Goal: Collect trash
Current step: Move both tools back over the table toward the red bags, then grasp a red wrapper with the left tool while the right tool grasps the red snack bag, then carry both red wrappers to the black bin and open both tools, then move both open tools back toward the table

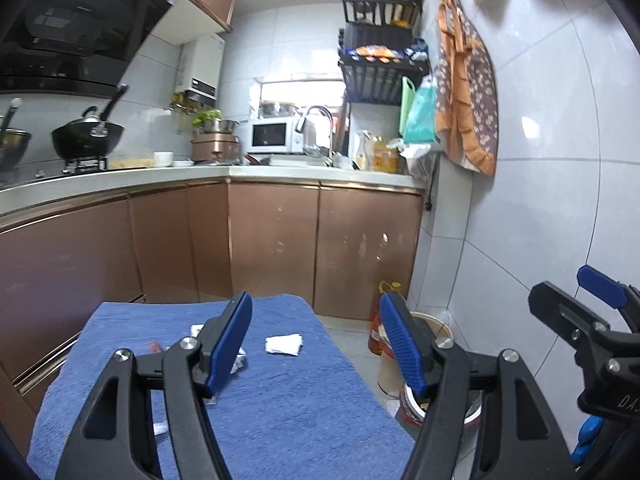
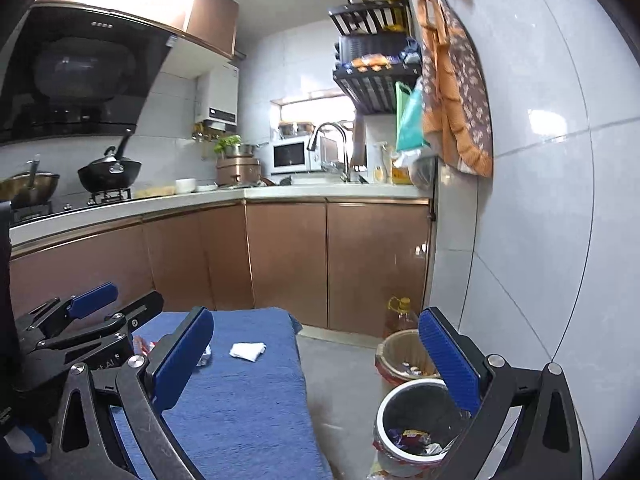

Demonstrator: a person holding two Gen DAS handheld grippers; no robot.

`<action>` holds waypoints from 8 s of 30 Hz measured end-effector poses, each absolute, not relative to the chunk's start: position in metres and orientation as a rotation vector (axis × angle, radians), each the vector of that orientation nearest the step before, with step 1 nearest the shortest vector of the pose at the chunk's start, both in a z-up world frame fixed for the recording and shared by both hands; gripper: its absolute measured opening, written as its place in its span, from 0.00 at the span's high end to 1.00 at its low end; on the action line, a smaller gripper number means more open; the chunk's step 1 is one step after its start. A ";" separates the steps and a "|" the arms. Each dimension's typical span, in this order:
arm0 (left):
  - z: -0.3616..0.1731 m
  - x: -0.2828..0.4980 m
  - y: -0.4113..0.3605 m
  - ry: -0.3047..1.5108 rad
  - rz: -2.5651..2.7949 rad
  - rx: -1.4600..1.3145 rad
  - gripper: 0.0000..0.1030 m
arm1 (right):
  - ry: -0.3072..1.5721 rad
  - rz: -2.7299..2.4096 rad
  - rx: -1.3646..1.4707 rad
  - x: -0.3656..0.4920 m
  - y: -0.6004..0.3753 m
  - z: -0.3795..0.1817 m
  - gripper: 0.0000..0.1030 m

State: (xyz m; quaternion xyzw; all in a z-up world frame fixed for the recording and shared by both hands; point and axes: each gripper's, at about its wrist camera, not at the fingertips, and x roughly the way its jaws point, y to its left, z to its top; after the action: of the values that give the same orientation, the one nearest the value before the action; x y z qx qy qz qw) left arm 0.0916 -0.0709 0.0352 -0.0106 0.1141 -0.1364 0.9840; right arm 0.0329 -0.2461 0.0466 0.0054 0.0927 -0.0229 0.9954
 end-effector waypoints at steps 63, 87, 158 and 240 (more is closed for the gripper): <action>-0.134 0.347 0.128 0.871 -0.242 -0.149 0.35 | 0.715 0.622 -0.053 0.315 -0.067 -0.107 0.32; -0.112 0.327 0.131 0.820 -0.291 -0.207 0.92 | 0.745 0.709 -0.025 0.309 -0.058 -0.105 0.95; -0.202 0.390 -0.424 1.005 -0.676 0.205 0.90 | 0.777 -0.104 0.341 0.247 -0.497 -0.205 0.90; -0.150 0.422 0.089 1.037 -0.247 -0.071 0.50 | 0.746 0.499 -0.057 0.345 -0.109 -0.121 0.22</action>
State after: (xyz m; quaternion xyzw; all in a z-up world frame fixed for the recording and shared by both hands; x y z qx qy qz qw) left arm 0.4219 0.0893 -0.1498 -0.0338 0.4942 -0.1177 0.8607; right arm 0.3446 -0.1093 -0.1206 -0.0276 0.3607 0.2414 0.9005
